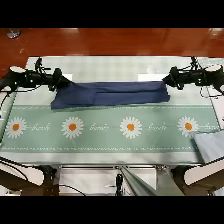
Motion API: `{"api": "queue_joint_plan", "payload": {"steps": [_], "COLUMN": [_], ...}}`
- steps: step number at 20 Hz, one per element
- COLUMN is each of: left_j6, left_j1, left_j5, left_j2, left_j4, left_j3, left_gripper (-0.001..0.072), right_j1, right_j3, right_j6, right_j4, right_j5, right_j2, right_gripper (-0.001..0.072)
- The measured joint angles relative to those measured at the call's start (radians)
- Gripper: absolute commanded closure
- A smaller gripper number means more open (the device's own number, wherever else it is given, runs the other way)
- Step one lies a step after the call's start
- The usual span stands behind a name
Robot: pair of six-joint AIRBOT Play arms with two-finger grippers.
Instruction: Fold the shirts.
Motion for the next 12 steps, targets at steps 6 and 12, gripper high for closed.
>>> {"api": "queue_joint_plan", "payload": {"steps": [6, 12], "left_j6": [-0.094, -0.191], "left_j1": [0.111, 0.15], "left_j5": [-0.188, -0.039], "left_j2": [0.06, 0.376], "left_j4": [0.164, 0.45], "left_j3": [0.103, -0.09], "left_gripper": [0.0002, 0.0002], "right_j1": [-0.116, -0.183], "right_j3": [0.085, 0.084], "right_j6": [-0.031, -0.011], "right_j4": [-0.047, -0.192], "right_j5": [0.173, 0.28], "right_j2": [0.016, -0.002], "right_gripper": [0.0093, 0.0093]}}
